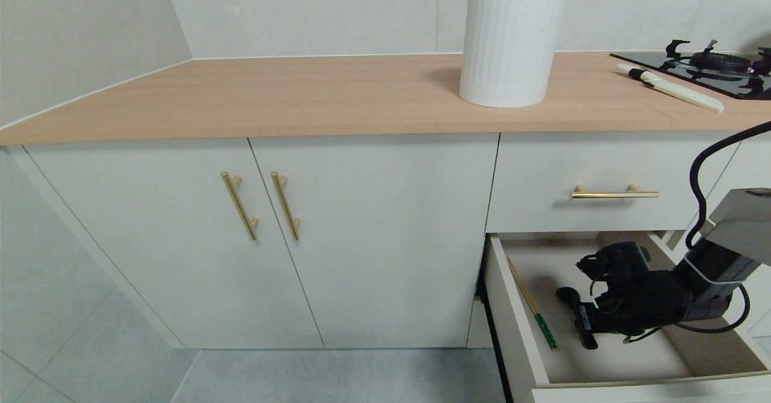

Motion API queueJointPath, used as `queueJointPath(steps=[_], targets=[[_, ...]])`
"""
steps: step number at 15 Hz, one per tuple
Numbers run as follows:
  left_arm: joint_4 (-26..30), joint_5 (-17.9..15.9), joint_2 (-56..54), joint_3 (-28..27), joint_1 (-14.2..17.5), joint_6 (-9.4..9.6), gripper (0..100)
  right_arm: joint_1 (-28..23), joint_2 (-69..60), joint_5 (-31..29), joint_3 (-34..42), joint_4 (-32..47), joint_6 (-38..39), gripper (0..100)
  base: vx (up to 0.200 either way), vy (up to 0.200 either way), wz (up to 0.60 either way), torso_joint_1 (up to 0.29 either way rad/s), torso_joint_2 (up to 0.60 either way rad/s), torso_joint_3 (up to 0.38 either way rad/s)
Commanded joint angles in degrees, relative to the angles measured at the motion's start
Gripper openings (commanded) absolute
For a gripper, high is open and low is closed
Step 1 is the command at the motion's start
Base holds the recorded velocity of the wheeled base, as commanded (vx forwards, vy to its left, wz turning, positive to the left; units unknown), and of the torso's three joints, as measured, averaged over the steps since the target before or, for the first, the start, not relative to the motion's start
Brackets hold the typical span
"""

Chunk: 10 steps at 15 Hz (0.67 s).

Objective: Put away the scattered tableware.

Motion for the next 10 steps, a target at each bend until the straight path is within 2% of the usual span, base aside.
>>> queueJointPath(steps=[1, 3, 4, 8, 10], targets=[[0.0, 0.0, 0.0, 0.0, 0.0, -0.04, 100, 0.0, -0.2, 0.0, 0.2, 0.0, 0.0, 0, 0.000, 0.000, 0.00, 0.000, 0.00, 0.000], [-0.1, 0.0, 0.0, 0.0, 0.0, -0.04, 100, 0.0, -0.3, 0.0, 0.2, 0.0, 0.0, 0, 0.000, 0.000, 0.00, 0.000, 0.00, 0.000], [-0.1, 0.0, 0.0, 0.0, 0.0, -0.04, 100, 0.0, -0.2, 0.0, 0.2, 0.0, 0.0, 100, 0.000, 0.000, 0.00, 0.000, 0.00, 0.000], [0.0, 0.0, 0.0, 0.0, 0.0, -0.04, 100, 0.0, -2.9, 0.2, 0.8, 0.0, 0.1, 100, 0.000, 0.000, 0.00, 0.000, 0.00, 0.000], [0.0, 0.0, 0.0, 0.0, 0.0, -0.04, 100, 0.1, -9.7, 0.5, 3.4, 0.0, 0.2, 100, 0.000, 0.000, 0.00, 0.000, 0.00, 0.000]])
